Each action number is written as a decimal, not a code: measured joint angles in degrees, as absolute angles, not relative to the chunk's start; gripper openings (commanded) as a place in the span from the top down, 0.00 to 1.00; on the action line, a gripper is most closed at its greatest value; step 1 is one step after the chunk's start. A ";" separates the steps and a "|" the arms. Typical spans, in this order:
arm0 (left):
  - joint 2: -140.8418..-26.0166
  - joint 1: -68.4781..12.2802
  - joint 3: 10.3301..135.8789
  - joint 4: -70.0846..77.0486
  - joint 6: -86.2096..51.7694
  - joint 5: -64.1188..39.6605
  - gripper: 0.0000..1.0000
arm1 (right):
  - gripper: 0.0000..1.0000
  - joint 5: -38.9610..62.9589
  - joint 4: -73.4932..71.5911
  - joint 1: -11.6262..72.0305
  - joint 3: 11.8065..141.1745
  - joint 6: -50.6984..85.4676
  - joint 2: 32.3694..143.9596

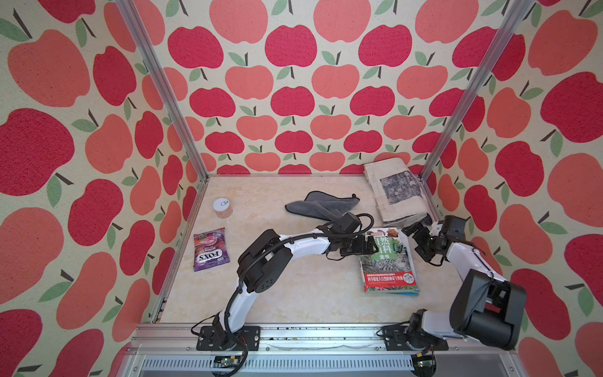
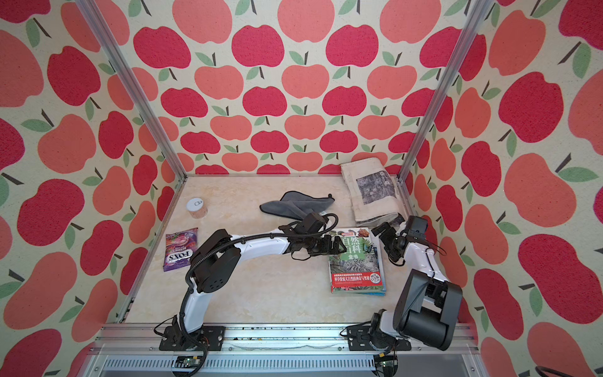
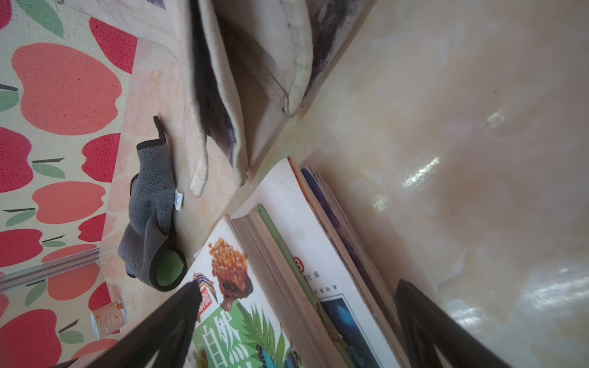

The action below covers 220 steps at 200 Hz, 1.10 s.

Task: Wipe the cover of the book
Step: Adjust the book on the book.

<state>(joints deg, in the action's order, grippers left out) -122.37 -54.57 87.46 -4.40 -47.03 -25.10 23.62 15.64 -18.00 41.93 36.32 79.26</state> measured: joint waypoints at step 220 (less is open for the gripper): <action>-131.79 -55.51 106.94 -21.74 -40.77 -24.56 0.01 | 0.01 27.70 11.86 -17.43 40.95 39.51 80.53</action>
<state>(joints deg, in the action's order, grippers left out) -131.79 -55.51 106.94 -21.74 -40.77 -24.56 27.70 11.86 -17.43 40.95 39.51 80.53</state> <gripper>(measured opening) 0.993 0.993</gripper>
